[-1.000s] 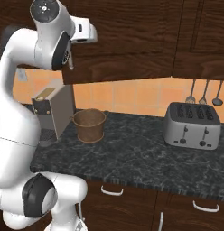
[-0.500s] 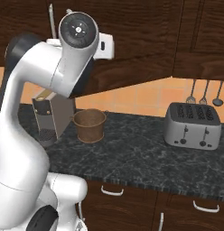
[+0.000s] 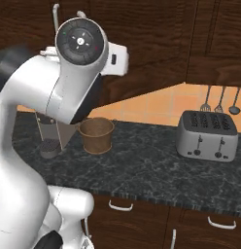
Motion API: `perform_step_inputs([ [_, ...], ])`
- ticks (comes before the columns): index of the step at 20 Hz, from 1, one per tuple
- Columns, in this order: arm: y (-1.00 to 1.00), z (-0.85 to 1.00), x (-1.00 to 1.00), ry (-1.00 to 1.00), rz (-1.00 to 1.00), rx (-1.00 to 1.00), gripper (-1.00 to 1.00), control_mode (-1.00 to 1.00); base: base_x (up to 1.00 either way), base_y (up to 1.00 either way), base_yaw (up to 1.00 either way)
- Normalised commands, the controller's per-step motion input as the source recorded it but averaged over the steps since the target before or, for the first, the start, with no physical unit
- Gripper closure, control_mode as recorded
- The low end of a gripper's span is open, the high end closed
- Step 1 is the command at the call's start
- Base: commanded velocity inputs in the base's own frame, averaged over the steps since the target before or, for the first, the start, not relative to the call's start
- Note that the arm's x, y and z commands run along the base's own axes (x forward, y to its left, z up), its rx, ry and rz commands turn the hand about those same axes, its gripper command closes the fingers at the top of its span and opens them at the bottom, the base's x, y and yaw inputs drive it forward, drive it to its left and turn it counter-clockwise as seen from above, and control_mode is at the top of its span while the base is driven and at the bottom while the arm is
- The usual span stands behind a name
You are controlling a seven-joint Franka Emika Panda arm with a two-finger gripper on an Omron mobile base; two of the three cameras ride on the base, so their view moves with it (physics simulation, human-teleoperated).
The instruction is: Open the cabinet, pick up the bread from the cabinet and place it in the basket. Then move the basket to the dining counter.
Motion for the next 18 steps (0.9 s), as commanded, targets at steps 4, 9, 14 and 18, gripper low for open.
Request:
perform_step_inputs([
  [4, 0.53, 0.0, -0.86, 0.1, -0.35, -0.15, -1.0, -1.0, 0.0, 0.0, 0.0],
  [9, 0.97, -0.15, -0.14, 0.18, -0.2, -0.6, -1.0, -1.0, 0.0, 0.0, 0.0],
  [14, 0.9, -0.06, 0.31, 0.42, -0.11, -0.77, -1.0, -1.0, 0.0, 0.0, 0.0],
  [18, 0.34, -0.1, 0.94, 0.74, -0.07, -0.66, -1.0, -1.0, 0.0, 0.0, 0.0],
])
